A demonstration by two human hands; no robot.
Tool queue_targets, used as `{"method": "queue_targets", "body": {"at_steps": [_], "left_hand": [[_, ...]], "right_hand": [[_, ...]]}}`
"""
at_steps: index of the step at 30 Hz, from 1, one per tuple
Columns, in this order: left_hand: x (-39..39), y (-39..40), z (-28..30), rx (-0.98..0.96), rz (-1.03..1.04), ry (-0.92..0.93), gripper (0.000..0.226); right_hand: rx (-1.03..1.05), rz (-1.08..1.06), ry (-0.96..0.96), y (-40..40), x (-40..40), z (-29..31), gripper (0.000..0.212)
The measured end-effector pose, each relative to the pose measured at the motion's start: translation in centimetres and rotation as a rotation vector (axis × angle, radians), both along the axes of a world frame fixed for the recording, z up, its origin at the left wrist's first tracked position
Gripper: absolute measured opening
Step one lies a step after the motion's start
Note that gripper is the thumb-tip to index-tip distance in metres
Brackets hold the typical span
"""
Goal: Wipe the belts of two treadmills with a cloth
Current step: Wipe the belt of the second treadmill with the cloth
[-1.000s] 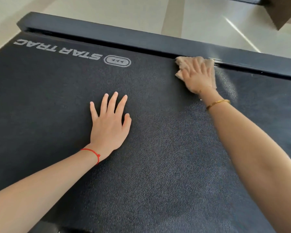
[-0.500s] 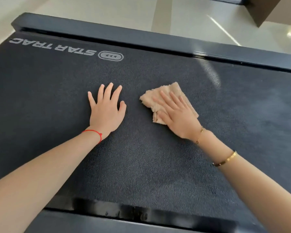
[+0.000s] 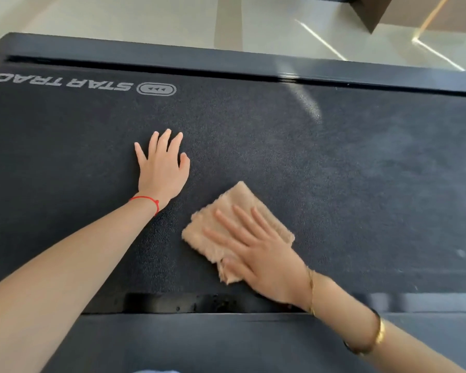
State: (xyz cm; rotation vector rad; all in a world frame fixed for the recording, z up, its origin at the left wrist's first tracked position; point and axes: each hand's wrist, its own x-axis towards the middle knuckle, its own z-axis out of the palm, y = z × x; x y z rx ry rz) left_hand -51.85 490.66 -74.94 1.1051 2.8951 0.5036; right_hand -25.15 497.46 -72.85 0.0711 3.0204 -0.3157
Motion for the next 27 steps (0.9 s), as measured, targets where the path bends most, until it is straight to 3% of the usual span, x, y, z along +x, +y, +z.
{"method": "queue_targets", "body": {"at_steps": [5,8,11,13,18,21,23,27], "left_hand": [[1.0,-0.7,0.0,-0.002,-0.04,-0.009,0.054],[2.1,-1.2,0.0,-0.023,-0.051,-0.001,0.055],[3.3,-1.1,0.0,-0.039,-0.061,0.001,0.056],[4.1,-1.0,-0.1,-0.035,-0.065,-0.004,0.056],[4.5,-0.8,-0.2,-0.031,-0.062,0.004,0.057],[4.6,-0.5,-0.2,-0.035,-0.09,-0.004,0.057],[4.7,0.0,-0.1,-0.039,-0.131,-0.003,0.056],[5.6,1.7,0.1,-0.042,-0.182,-0.006,0.056]], "right_hand": [[0.013,-0.047,0.011,1.4,1.3,0.1,0.053],[0.094,-0.313,-0.009,6.3,-0.4,0.1,0.053],[0.016,-0.545,-0.023,8.7,-1.8,0.4,0.053],[-0.005,-0.529,-0.018,7.1,-1.9,0.3,0.053],[0.018,-0.229,-0.003,0.3,1.9,0.1,0.053],[-0.002,-0.2,0.012,0.5,3.4,0.2,0.053],[0.02,-0.277,0.006,2.9,3.4,0.2,0.054],[0.05,-0.64,-0.018,10.4,1.8,0.4,0.052]]}}
